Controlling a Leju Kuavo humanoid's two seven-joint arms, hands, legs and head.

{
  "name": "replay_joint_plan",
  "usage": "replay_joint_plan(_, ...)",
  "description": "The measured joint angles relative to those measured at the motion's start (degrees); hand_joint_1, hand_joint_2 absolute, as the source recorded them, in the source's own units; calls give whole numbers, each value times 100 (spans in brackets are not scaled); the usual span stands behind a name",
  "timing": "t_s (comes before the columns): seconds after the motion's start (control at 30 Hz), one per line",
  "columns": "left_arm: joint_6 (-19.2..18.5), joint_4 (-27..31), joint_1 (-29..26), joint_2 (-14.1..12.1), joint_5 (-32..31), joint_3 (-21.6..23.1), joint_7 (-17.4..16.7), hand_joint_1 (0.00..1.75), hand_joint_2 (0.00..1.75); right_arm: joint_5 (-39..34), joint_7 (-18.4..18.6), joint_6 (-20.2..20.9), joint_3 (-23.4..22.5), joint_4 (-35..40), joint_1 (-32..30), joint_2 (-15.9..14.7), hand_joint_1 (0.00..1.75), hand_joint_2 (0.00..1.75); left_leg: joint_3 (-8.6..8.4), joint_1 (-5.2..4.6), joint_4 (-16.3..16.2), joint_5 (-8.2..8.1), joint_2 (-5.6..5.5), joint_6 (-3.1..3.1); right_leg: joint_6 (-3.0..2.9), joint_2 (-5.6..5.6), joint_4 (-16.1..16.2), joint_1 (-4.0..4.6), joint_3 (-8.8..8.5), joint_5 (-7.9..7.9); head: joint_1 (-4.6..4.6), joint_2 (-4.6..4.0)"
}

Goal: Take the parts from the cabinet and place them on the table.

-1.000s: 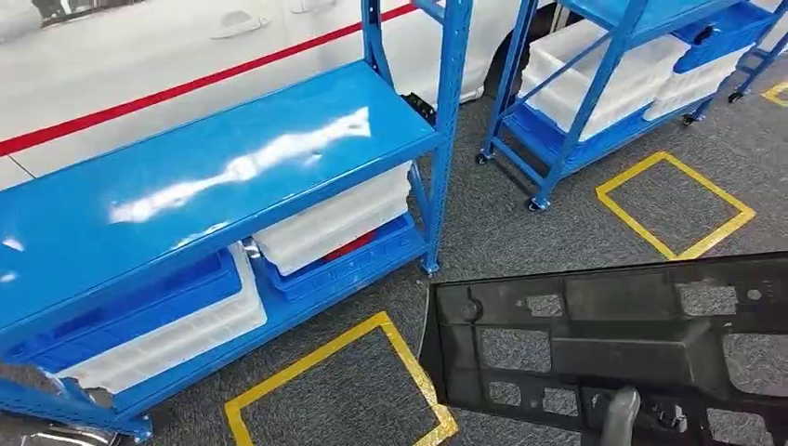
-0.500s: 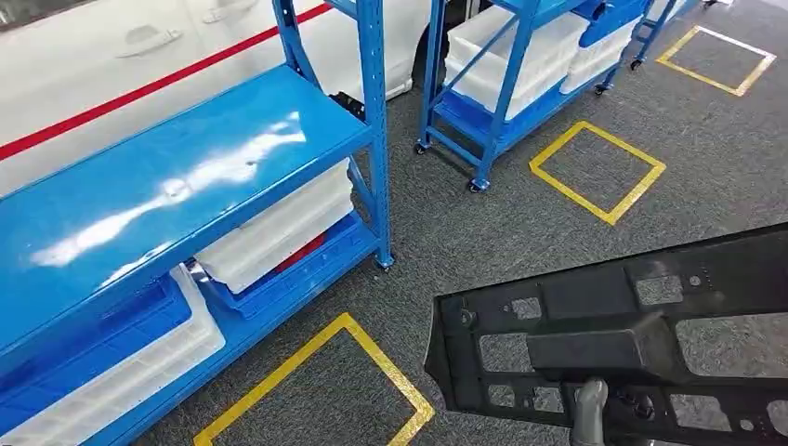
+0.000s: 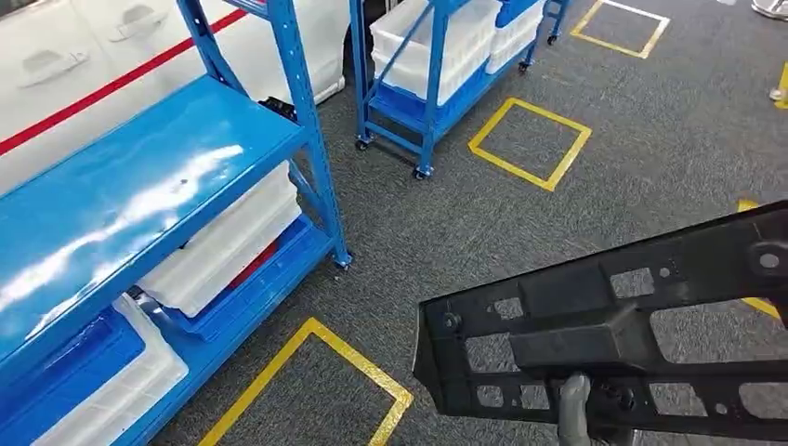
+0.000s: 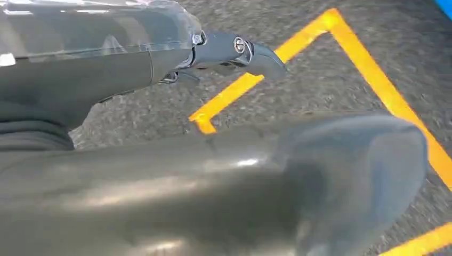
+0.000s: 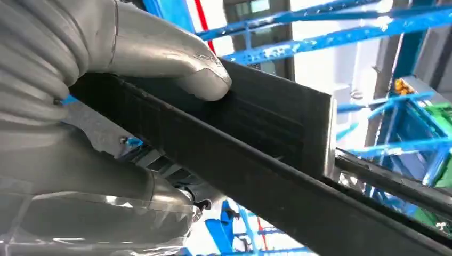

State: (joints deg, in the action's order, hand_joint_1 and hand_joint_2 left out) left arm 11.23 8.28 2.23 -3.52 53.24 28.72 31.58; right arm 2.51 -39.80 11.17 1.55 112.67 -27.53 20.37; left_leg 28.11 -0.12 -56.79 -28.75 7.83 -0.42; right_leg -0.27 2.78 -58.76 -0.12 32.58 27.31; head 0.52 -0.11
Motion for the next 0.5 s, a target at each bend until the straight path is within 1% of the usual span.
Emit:
replay_joint_plan(0.03, 11, 0, 15, -2, -2, 22, 9, 0, 0, 2, 0, 2, 4, -6, 4, 0, 175, 175, -3, 9, -16, -35, 27, -41, -56, -82, 53, -44, -22, -39, -2, 0)
replay_joint_plan(0.07, 18, 0, 14, -4, 0, 26, 11, 0, 0, 4, 0, 2, 11, -6, 2, 4, 175, 175, 18, 29, -44, -71, -44, -60, -75, -101, 68, -68, -26, -52, 2, 0)
replay_joint_plan(0.1, 39, 0, -7, -2, 0, 37, 48, 0, 0, 4, 0, 0, 50, -24, 24, 7, 175, 175, 110, 54, -329, -305, -623, -104, -105, -199, 78, -69, -7, -73, 13, 0)
replay_joint_plan(0.13, 44, -2, -11, -2, 0, 46, 59, 0, 0, 4, 0, 0, 59, -39, 41, 13, 175, 175, 279, 61, -709, -537, -733, -112, -135, -258, 76, -66, 11, -88, 13, 0)
replay_joint_plan(0.17, 46, -7, -17, -4, 26, 50, 66, 0, 0, 4, 0, 0, 61, -70, 49, 13, 175, 175, 490, 65, -1162, -749, -754, -118, -148, -331, 74, -54, 30, -97, 13, 0)
replay_joint_plan(0.2, 26, -9, -32, -4, 80, 50, 66, 0, 0, 20, 0, 0, 57, -111, 57, 13, 175, 175, 682, 65, -1554, -884, -753, -121, -153, -422, 64, -47, 48, -102, 13, 0)
replay_joint_plan(0.23, -22, -9, -45, -2, 145, 50, 61, 0, 0, 50, 0, -4, 41, -166, 60, 13, 175, 175, 761, 66, -1708, -864, -754, -119, -147, -517, 43, -47, 64, -107, 13, 0)
replay_joint_plan(0.27, -96, -9, -57, -2, 190, 50, 57, 0, 0, 96, 2, -4, 26, -203, 57, 13, 175, 175, 711, 73, -1584, -703, -758, -115, -144, -609, 20, -52, 74, -106, 13, 0)
replay_joint_plan(0.3, -153, -9, -57, -2, 218, 50, 57, 0, 0, 137, 2, -26, 11, -214, 59, 13, 175, 175, 562, 86, -1251, -456, -773, -110, -136, -699, -7, -56, 79, -101, 15, 0)
replay_joint_plan(0.33, -217, -9, -64, -4, 238, 57, 57, 0, 0, 193, 2, -85, 0, -208, 57, 13, 175, 175, 325, 107, -723, -151, -863, -105, -122, -793, -36, -62, 78, -94, 13, 0)
replay_joint_plan(0.37, -282, -11, -67, -13, 240, 65, 57, 0, 0, 225, 2, -145, 0, -192, 52, 13, 175, 175, 149, 136, -273, -1, -1103, -91, -95, -863, -64, -67, 91, -86, 13, 0)
replay_joint_plan(0.4, -311, -20, -76, -18, 247, 74, 59, 0, 0, 243, 0, -201, 0, -175, 51, 13, 175, 175, 126, 147, -216, -95, -1443, -91, -48, -911, -85, -54, 133, -96, 9, 0)
replay_joint_plan(0.43, -313, -22, -72, -20, 256, 87, 103, 0, 0, 262, 0, -241, 4, -135, 57, 13, 175, 175, 139, 145, -160, -81, -1425, -79, -3, -997, -120, -66, 198, -117, 9, 0)
replay_joint_plan(0.47, -296, -22, -74, -20, 270, 109, 145, 0, 0, 264, -2, -249, 19, -104, 48, 13, 175, 175, 153, 120, -179, -70, -1349, -58, 51, -1059, -105, -96, 229, -152, 8, 0)
replay_joint_plan(0.5, -273, -22, -44, -20, 297, 116, 157, 0, 0, 267, -2, -249, 24, -94, 41, 11, 175, 175, 148, 102, -186, -68, -1284, -36, 94, -1142, -73, -109, 238, -181, 11, 0)
